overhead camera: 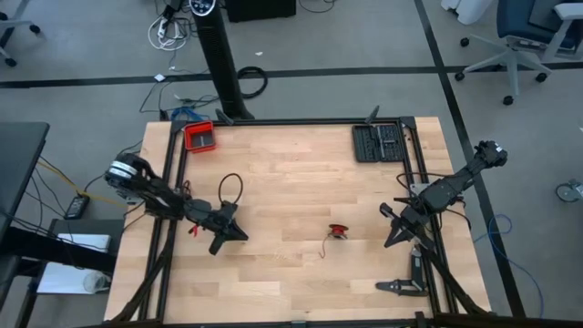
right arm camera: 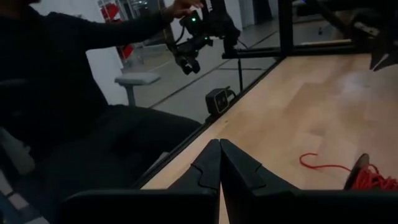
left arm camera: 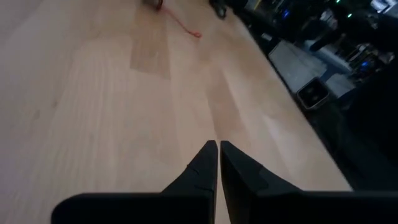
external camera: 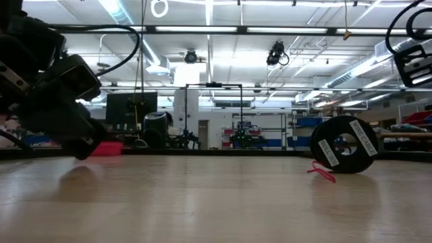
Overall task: Coil cords
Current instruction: Return to Home Position
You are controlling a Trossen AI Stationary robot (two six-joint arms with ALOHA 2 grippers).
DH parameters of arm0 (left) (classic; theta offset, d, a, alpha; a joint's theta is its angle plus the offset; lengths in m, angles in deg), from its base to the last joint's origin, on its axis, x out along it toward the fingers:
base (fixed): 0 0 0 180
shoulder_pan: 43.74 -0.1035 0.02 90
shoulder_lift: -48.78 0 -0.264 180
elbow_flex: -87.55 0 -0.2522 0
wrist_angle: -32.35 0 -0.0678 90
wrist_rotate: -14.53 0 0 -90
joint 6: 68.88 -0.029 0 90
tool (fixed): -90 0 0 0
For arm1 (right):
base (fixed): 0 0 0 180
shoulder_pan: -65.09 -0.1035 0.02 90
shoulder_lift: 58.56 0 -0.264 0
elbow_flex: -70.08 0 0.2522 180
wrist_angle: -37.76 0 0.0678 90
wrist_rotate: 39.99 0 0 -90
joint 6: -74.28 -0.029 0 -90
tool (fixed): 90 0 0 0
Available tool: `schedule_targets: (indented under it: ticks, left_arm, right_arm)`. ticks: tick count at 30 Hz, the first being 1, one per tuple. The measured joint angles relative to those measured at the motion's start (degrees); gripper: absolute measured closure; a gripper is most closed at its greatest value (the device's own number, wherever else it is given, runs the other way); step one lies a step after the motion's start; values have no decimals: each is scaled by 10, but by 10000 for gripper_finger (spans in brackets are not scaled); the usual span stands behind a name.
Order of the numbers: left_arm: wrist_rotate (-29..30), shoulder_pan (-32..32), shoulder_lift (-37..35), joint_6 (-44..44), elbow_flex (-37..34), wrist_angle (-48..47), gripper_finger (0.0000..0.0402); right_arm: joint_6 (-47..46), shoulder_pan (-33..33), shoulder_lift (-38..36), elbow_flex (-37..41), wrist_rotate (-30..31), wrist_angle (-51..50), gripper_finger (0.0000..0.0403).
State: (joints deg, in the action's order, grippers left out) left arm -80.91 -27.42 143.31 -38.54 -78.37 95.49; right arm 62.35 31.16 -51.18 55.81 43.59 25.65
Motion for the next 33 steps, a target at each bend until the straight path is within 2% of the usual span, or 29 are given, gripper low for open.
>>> schedule_targets:
  ticks: [6, 15, 18, 24, 33]
  left_arm:
    - [3, -2, -98, 0, 0, -116, 380]
    - [2, -2, -234, -10, 2, -413, 380]
    - [1, -2, -268, -28, 2, -472, 380]
    - [5, -2, -342, -122, 0, -476, 380]
    - [5, -2, -424, -132, 0, -512, 380]
  right_arm:
    - [0, 0, -1, 0, 9, -3, 395]
    - [0, 0, -7, 0, 10, -3, 396]
    - [1, 0, -22, 1, 10, -3, 394]
    - [1, 1, -70, 1, 10, -3, 397]
    - [1, 1, -72, 1, 11, -3, 394]
